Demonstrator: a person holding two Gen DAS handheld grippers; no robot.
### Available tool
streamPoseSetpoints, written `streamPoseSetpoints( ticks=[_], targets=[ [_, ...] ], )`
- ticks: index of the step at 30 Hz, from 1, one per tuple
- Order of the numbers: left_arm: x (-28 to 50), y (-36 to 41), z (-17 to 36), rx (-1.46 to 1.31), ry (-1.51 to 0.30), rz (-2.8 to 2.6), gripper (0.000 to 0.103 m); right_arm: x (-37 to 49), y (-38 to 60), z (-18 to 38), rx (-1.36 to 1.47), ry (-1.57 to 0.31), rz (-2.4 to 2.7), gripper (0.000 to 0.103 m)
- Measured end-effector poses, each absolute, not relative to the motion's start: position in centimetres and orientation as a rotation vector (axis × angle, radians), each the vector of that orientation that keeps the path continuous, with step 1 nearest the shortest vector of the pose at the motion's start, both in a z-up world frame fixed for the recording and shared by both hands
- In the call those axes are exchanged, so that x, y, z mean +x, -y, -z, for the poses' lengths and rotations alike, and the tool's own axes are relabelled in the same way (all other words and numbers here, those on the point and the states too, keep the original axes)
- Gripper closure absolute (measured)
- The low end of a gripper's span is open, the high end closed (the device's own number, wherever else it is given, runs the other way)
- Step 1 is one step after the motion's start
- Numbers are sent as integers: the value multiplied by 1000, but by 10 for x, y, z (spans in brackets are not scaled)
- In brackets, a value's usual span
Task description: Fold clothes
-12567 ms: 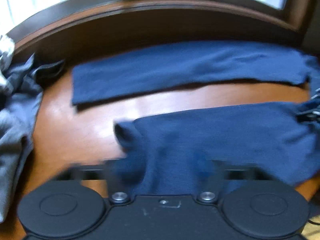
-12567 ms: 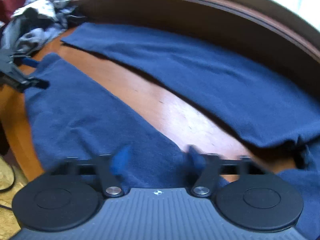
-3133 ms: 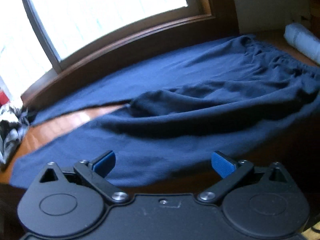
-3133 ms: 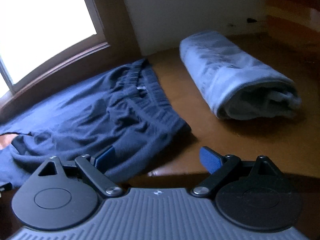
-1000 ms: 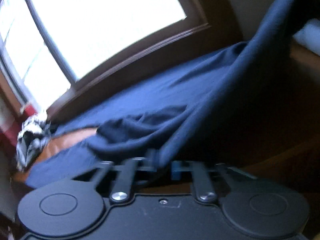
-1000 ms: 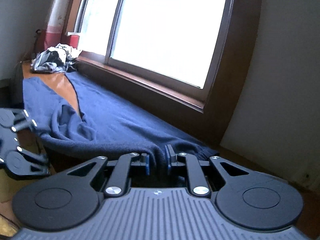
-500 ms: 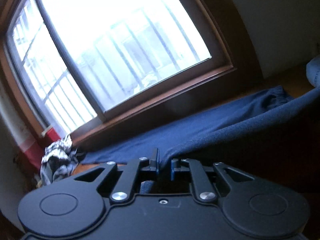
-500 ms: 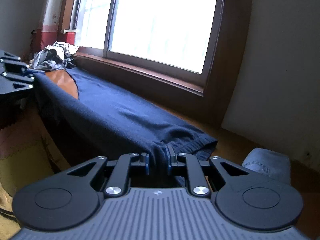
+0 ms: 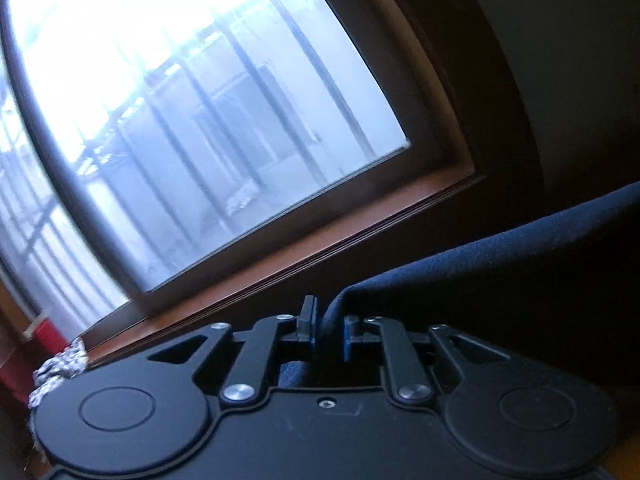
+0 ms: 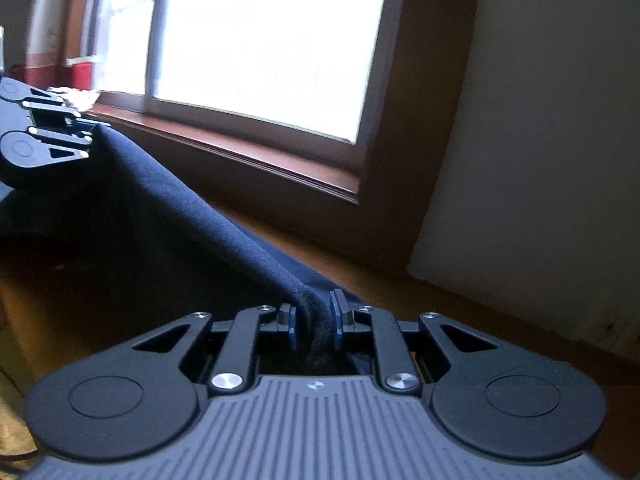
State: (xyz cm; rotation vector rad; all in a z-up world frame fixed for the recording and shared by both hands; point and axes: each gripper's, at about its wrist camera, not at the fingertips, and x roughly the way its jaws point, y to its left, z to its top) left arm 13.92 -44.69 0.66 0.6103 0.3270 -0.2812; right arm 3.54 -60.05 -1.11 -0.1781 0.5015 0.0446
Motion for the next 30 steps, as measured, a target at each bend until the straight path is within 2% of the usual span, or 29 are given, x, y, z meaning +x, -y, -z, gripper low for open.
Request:
streamPoseSetpoints(
  ticks=[10, 11, 12, 13, 14, 19, 30],
  targets=[
    [225, 466, 28, 635, -405, 336, 91, 119, 614, 30, -190, -575, 17, 87],
    [234, 469, 36, 644, -425, 340, 91, 127, 616, 34, -203, -586, 24, 76],
    [241, 472, 45, 655, -445, 345, 91, 135, 617, 40, -228, -606, 40, 49],
    [249, 475, 54, 667, -466, 349, 91, 142, 618, 47, -259, -627, 66, 36],
    [255, 477, 62, 675, -490, 354, 91, 146, 619, 53, -285, -640, 97, 29],
    [262, 477, 79, 696, -516, 366, 91, 139, 632, 57, -247, -659, 163, 30],
    [257, 475, 82, 701, -501, 377, 91, 155, 686, 76, 155, -596, 97, 35]
  ],
)
